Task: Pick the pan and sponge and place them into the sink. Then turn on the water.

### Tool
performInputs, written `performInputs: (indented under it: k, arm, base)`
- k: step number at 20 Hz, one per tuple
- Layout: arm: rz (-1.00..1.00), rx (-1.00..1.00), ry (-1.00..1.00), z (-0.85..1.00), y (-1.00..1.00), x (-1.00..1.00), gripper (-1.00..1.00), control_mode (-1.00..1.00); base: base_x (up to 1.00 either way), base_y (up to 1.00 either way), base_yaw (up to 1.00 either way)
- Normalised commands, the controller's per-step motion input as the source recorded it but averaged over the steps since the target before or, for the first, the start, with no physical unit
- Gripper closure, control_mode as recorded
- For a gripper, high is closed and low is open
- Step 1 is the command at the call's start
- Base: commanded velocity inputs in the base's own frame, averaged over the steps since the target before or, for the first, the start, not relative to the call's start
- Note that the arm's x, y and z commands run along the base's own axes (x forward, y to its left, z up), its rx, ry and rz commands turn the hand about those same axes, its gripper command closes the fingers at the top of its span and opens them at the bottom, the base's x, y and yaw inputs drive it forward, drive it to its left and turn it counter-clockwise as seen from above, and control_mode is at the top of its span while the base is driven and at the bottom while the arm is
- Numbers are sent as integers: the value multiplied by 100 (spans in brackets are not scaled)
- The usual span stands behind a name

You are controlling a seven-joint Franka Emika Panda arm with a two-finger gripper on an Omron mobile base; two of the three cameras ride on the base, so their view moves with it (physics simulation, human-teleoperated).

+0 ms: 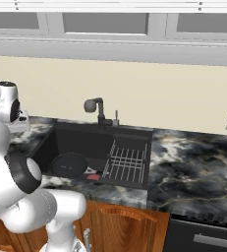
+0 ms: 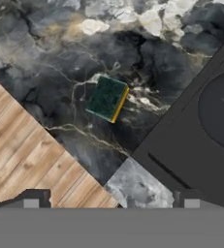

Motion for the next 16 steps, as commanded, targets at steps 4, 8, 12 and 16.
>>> performInputs:
  k: [4,8,12,16]
  arm:
    - [12,0,0,-33,29,-9,-100,-100]
    - [5,0,0,-13,39,0,-100,-100]
    - [2,0,0,-28,48,0,-100,-100]
    - [-1,0,0,-39,41,0,-100,-100]
  base:
    - [0,0,0]
    - [0,0,0]
    - [0,0,0]
    - [0,0,0]
